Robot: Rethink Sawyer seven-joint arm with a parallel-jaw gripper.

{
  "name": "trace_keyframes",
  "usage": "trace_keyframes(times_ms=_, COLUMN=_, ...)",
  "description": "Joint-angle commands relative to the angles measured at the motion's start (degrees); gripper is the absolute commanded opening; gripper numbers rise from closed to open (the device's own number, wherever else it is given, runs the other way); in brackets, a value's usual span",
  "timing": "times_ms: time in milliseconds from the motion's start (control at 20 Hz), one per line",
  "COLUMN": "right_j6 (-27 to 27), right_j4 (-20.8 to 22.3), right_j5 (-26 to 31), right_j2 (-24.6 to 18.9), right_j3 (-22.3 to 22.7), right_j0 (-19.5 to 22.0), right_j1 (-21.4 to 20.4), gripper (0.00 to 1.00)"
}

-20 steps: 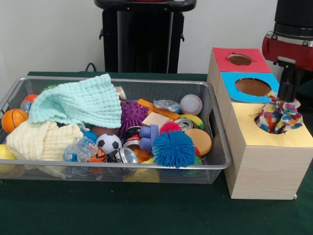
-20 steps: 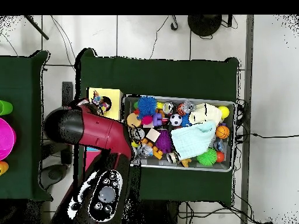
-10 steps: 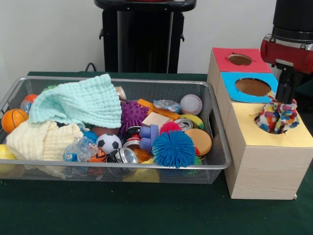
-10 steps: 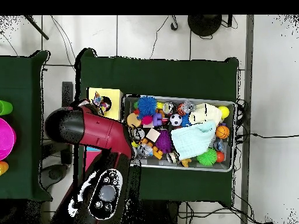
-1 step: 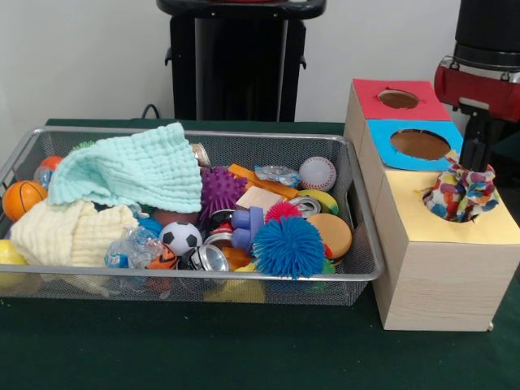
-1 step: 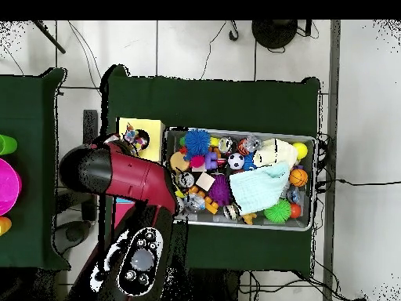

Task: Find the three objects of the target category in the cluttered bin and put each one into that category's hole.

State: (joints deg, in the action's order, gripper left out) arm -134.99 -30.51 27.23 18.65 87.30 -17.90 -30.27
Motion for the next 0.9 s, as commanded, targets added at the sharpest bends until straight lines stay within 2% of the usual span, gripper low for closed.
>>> trace_keyframes(times_ms=50, right_j6=-7.91, right_j4=2.49, right_j5=0.02, right_j2=-2.53, right_j3=2.54, right_j0=0.2, right_j1=3.64, gripper=0.0)
trace_keyframes(times_ms=350, right_j6=-7.89, right_j4=2.41, right_j5=-0.13, right_j2=-1.54, right_j3=-0.38, right_j0=1.08, right_j1=6.1, gripper=0.0)
trace_keyframes(times_ms=900, right_j6=-8.71, right_j4=1.95, right_j5=-0.16, right_j2=0.31, right_j3=-2.04, right_j0=0.86, right_j1=7.61, gripper=0.0)
